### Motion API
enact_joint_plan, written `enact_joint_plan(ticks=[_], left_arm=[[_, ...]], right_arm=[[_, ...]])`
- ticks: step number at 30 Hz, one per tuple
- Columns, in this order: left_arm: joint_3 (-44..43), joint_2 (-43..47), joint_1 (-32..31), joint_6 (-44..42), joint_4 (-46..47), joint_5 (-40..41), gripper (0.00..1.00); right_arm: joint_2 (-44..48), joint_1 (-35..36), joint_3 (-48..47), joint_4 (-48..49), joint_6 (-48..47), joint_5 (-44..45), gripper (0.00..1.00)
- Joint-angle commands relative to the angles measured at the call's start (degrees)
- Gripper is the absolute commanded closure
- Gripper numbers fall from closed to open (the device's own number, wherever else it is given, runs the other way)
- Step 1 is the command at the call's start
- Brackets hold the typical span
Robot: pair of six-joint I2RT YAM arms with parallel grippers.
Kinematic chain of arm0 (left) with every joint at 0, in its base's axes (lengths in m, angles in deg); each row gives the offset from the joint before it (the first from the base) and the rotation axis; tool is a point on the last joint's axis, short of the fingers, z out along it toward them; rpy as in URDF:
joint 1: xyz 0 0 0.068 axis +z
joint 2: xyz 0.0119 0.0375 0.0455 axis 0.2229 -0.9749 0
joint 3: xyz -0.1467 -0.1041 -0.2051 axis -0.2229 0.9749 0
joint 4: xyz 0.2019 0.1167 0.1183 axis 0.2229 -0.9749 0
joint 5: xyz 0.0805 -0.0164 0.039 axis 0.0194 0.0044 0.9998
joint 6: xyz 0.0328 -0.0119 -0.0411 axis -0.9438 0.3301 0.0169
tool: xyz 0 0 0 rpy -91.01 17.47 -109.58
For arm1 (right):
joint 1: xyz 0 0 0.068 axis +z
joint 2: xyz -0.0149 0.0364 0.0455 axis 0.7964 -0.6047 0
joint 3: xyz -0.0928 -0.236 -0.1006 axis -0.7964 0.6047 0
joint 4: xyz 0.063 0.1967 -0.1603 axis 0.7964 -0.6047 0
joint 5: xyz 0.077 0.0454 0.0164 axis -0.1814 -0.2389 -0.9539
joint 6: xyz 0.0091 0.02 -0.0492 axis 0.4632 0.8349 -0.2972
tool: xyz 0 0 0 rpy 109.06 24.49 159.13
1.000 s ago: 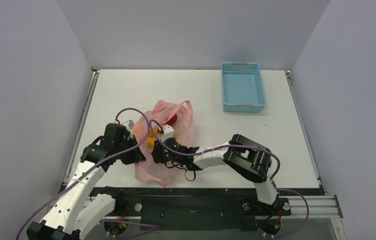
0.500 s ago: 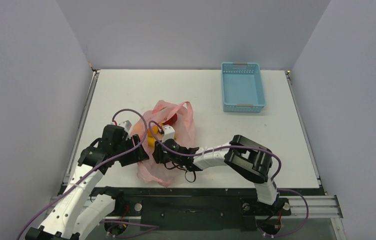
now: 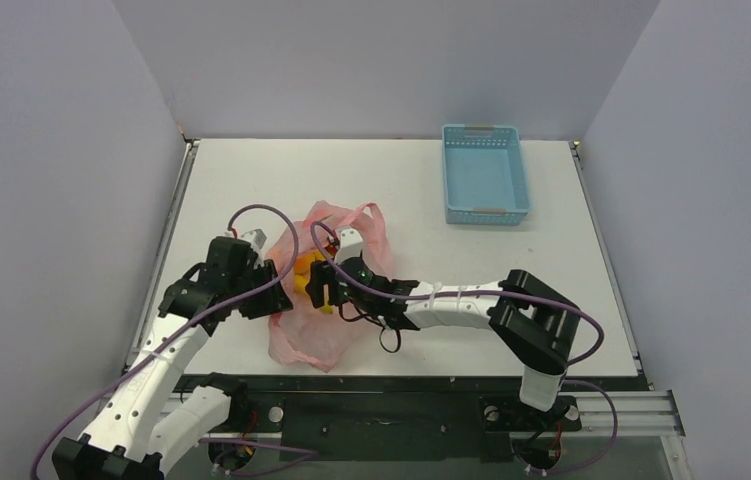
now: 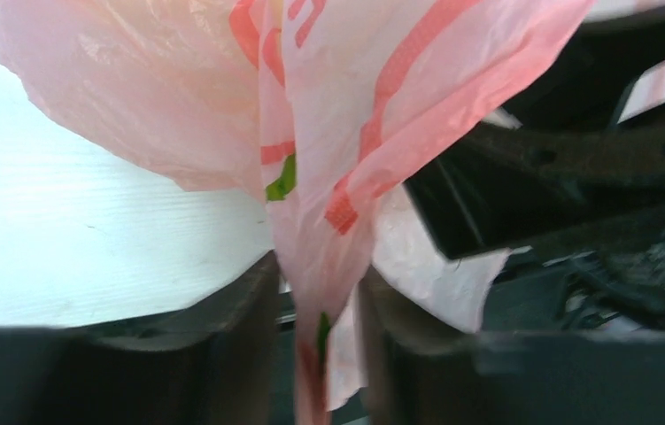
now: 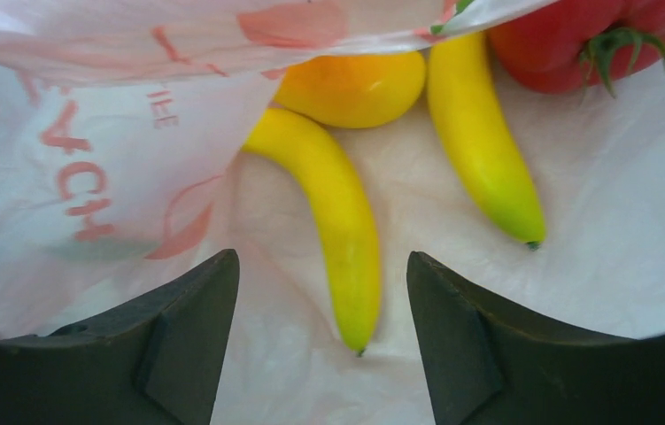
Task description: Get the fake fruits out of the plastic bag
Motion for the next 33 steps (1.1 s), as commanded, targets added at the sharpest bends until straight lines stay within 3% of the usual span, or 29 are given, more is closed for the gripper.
enact_joint_plan(ticks=[1,2,4,11,19,24,33], left_arm=[[-2.4,-0.9,-0.2,-4.5,-4.2,0.4,0.82],[-2.2,-0.8,-0.2,-5.1,-5.7,0.2,0.92],[-1.4,-0.1,-0.3,-5.2,-6.8,0.0,0.95],[-0.1,2.3,-0.2,-4.7,-7.5,0.1,0.95],[0.3,2.0,0.3,-4.9,-6.8,-0.7,0.95],[0.4,2.3,0.4,-4.9,-6.7,-0.9,0.95],[0.5,2.8,1.0,-5.2,-6.7,-1.2,0.95]], right_arm=[[-3.4,-0.5,-4.5,-5.5,-5.7,1.6,0.31],[-4.1,-0.3,-6.1,-6.3,-7.3,2.6,0.31],[-5.9,0.0,-8.5,-8.4,-9.8,4.1,0.33],[-11.6,1.3,-14.0,-11.8,-17.4,9.8,0.35],[-14.8,2.9,-15.4,-9.8,-22.1,6.2,0.38],[-14.8,5.2,-13.5,-6.6,-20.8,5.0,0.35],[-19.0,6.7,-16.4,-9.7,-20.6,7.2,0.37]])
